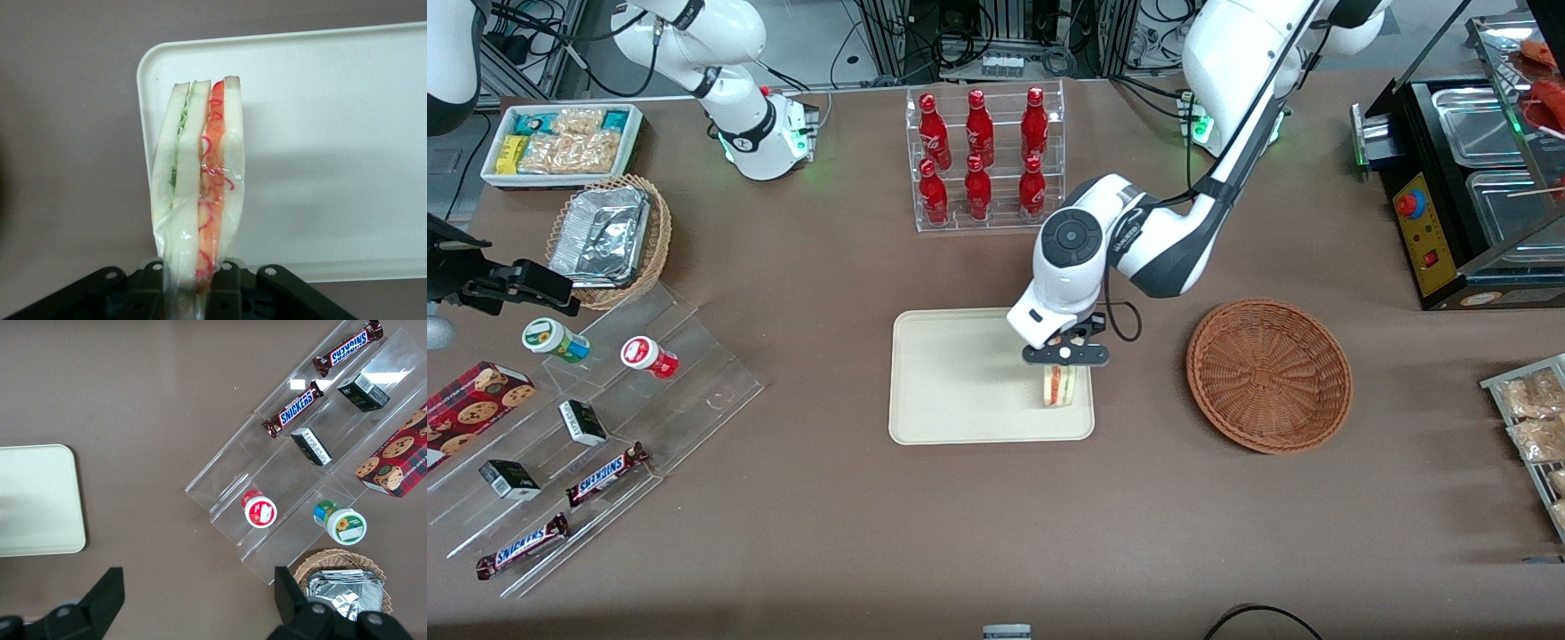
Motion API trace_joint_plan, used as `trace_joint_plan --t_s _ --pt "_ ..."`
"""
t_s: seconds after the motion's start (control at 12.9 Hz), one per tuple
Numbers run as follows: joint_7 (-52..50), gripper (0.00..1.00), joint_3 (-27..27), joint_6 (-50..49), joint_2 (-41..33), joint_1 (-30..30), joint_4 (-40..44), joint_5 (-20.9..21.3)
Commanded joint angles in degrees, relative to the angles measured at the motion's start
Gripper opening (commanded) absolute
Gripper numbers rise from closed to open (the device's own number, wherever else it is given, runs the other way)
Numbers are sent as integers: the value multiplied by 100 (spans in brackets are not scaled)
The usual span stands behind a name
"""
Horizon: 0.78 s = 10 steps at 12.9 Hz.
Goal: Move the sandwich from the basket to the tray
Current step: 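Carry the sandwich over the white tray and lower it onto the tray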
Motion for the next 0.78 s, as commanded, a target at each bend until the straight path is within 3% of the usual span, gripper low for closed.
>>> trace_joint_plan --t_s 0.0,0.7 --pt "43 0 10 -59 371 -145 404 40" --pt "-256 0 18 248 1005 -241 818 128"
